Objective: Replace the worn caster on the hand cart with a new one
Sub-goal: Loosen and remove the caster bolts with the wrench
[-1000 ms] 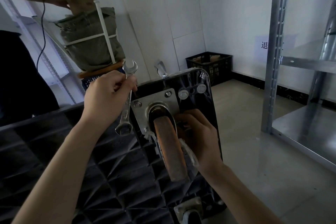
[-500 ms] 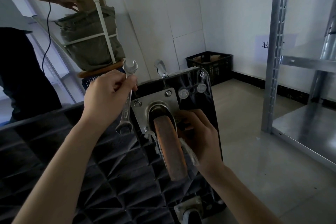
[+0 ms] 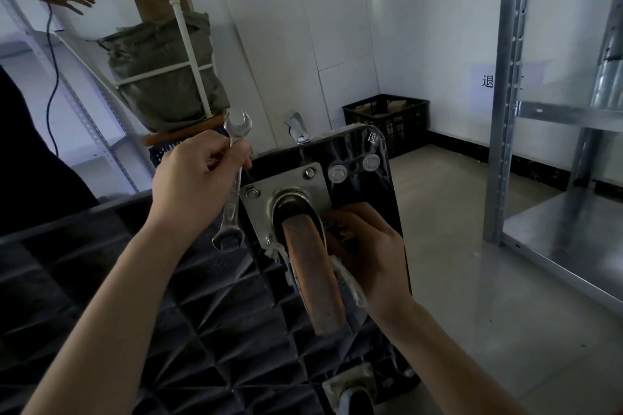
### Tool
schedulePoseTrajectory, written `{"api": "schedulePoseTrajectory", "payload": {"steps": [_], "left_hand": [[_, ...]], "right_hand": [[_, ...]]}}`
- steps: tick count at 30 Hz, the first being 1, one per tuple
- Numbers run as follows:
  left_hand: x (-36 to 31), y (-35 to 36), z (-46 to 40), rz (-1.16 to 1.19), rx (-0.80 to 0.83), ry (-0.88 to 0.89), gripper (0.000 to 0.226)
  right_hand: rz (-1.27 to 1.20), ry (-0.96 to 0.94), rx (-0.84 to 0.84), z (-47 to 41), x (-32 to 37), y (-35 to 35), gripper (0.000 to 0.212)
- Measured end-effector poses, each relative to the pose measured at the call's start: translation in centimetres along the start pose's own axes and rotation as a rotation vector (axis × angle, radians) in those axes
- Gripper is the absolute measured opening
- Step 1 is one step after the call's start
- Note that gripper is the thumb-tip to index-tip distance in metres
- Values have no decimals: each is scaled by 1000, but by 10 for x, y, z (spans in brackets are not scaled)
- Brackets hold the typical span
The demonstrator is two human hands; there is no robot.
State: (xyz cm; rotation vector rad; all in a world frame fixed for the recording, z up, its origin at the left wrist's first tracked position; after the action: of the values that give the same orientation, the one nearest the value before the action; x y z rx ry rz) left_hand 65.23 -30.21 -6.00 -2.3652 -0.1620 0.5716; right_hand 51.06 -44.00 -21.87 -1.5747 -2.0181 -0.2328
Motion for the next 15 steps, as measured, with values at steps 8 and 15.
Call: {"api": "schedulePoseTrajectory", "payload": {"steps": [8,15], "left_hand": [[-1,0,1,-10,0,-3,33],[1,0,1,2,2,-5,33]], "right_hand": [[-9,18,1,0,1,-2,17],[8,-67,47,3,4,-6,16]]}}
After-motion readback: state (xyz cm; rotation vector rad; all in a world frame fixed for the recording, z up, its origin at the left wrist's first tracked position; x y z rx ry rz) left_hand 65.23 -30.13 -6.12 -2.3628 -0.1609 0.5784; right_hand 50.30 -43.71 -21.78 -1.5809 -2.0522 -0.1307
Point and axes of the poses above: each hand's wrist, its own z-axis away from the middle knuckle, its own y-axis out of the palm, x = y × z, the point moved 4 cm from there along -z, towards the middle knuckle, and after that the axes turned 4 degrees about x, right-handed, at the moved point
